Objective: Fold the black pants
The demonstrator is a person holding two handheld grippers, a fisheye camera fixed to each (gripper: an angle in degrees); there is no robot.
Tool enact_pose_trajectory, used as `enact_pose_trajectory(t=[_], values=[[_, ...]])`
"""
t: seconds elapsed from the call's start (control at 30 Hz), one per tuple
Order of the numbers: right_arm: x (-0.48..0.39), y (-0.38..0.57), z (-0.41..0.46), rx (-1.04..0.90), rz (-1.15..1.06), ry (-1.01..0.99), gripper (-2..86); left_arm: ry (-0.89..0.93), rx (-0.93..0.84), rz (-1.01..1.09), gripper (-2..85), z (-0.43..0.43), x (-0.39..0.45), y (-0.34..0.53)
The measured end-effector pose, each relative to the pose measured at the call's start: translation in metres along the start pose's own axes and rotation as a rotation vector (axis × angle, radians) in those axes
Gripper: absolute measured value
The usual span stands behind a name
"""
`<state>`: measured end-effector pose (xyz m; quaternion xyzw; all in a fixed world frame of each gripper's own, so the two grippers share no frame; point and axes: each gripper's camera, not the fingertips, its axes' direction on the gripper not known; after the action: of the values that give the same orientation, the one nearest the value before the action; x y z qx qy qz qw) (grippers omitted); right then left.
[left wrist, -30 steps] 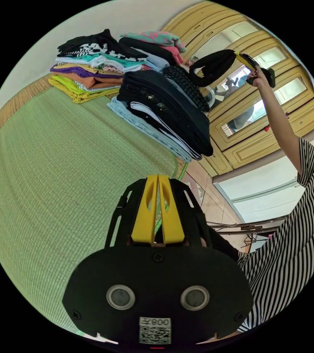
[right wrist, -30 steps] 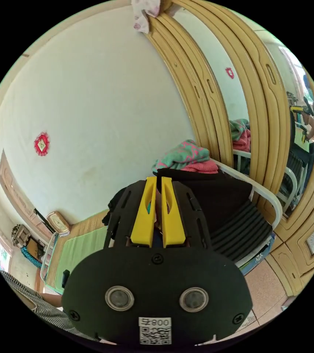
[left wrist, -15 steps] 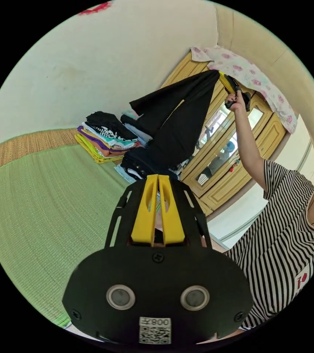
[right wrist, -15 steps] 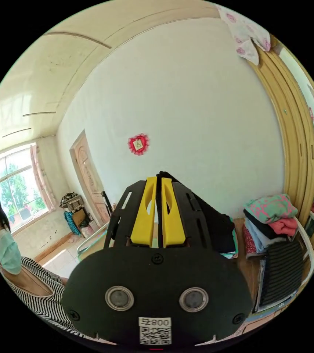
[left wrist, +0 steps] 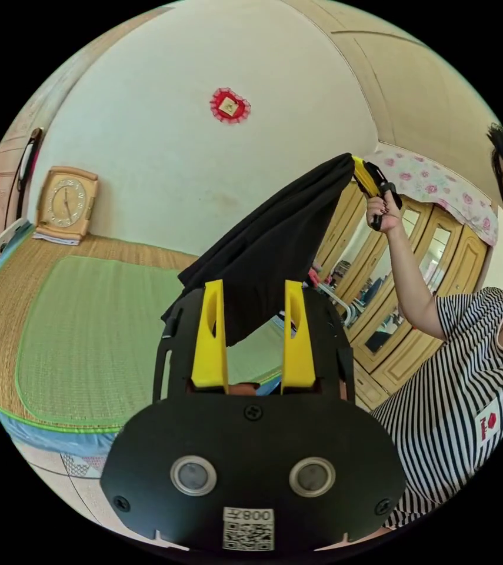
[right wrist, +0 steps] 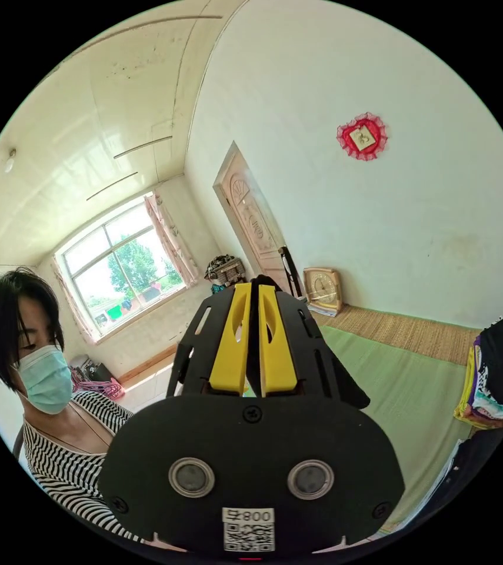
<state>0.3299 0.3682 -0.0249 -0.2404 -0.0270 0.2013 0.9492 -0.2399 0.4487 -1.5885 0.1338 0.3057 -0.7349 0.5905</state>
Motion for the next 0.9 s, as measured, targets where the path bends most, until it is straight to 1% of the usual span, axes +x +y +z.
enact_pose_trajectory(t=[0.07, 0.17, 0.27, 0.33, 0.43, 0.57, 0.63, 0.73, 0.87, 0.9], values=[[-0.005, -0.001, 0.034, -0.043, 0.018, -0.024, 1.4, -0.049, 0.0, -0.02, 14.5, -0.021, -0.014, 0.022], [-0.014, -0.003, 0.083, -0.104, 0.044, -0.036, 1.5, -0.061, -0.071, -0.062, 14.8, -0.029, -0.038, 0.056], [-0.025, -0.007, 0.117, -0.137, 0.063, -0.03, 1.5, -0.043, -0.143, -0.099, 14.5, -0.022, -0.058, 0.085], [-0.031, -0.01, 0.13, -0.146, 0.071, -0.015, 1.5, 0.02, -0.179, -0.109, 14.2, -0.013, -0.067, 0.103], [-0.043, -0.017, 0.147, -0.15, 0.081, 0.004, 1.5, 0.107, -0.254, -0.105, 13.8, 0.004, -0.069, 0.122], [-0.062, -0.027, 0.17, -0.155, 0.079, 0.032, 1.6, 0.168, -0.267, -0.113, 13.5, 0.013, -0.065, 0.141], [-0.07, -0.031, 0.181, -0.159, 0.075, 0.033, 1.6, 0.21, -0.326, -0.109, 13.5, 0.022, -0.061, 0.155], [-0.084, -0.038, 0.2, -0.164, 0.068, 0.037, 1.7, 0.215, -0.374, -0.101, 13.8, 0.028, -0.053, 0.174], [-0.104, -0.048, 0.227, -0.157, 0.064, 0.018, 1.7, 0.218, -0.39, -0.123, 14.2, 0.033, -0.047, 0.19], [-0.109, -0.052, 0.235, -0.156, 0.064, 0.007, 1.7, 0.193, -0.393, -0.127, 14.2, 0.034, -0.046, 0.193]])
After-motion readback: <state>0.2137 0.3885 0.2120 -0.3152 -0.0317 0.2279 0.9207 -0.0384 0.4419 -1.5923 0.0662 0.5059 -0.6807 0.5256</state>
